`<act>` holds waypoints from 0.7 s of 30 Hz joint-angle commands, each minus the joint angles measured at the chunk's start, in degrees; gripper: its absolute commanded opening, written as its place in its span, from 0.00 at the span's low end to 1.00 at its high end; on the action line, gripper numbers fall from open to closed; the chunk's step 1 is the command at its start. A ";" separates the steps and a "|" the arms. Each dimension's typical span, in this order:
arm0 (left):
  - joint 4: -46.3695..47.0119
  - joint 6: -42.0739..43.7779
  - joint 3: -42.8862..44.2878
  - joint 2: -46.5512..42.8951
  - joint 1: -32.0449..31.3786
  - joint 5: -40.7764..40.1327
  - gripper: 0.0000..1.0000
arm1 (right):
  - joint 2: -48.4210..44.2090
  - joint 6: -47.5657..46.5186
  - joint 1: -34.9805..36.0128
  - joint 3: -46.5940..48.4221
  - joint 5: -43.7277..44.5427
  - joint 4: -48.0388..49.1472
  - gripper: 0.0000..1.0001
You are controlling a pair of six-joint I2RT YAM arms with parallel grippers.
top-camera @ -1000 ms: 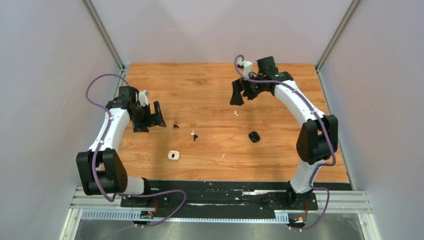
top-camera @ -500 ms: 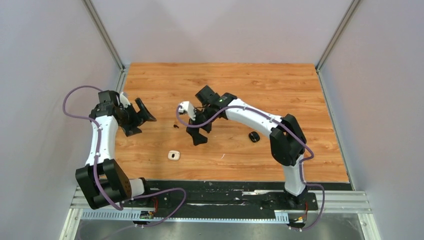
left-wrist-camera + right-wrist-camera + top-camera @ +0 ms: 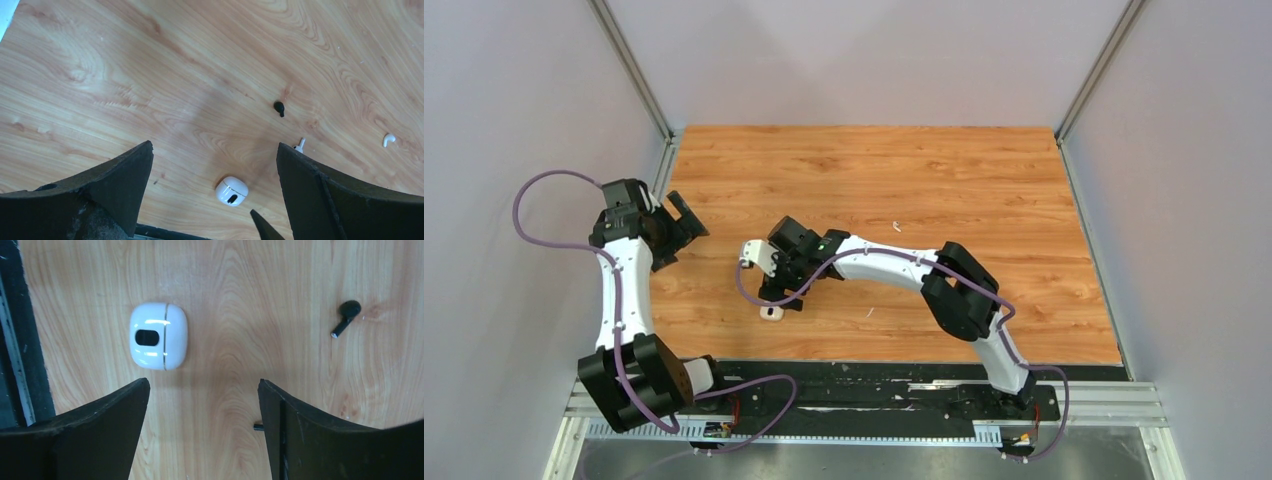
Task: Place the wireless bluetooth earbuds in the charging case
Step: Pick up the charging case at the center of the board.
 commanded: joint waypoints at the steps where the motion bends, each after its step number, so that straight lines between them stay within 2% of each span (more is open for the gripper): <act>1: 0.85 0.17 2.08 -2.08 0.12 -0.98 1.00 | -0.61 1.31 1.87 0.29 -1.29 4.66 0.80; 8: 0.55 -0.26 0.93 -2.71 0.20 -0.66 1.00 | -0.33 5.53 2.73 0.00 -4.41 5.19 0.80; 14: -1.16 -2.51 1.22 -1.68 0.75 0.25 1.00 | 1.23 9.98 4.37 -0.04 1.77 8.67 0.82; 21: -1.79 -3.45 1.21 -0.17 0.94 1.40 1.00 | 3.95 8.41 5.35 0.34 3.69 9.33 0.80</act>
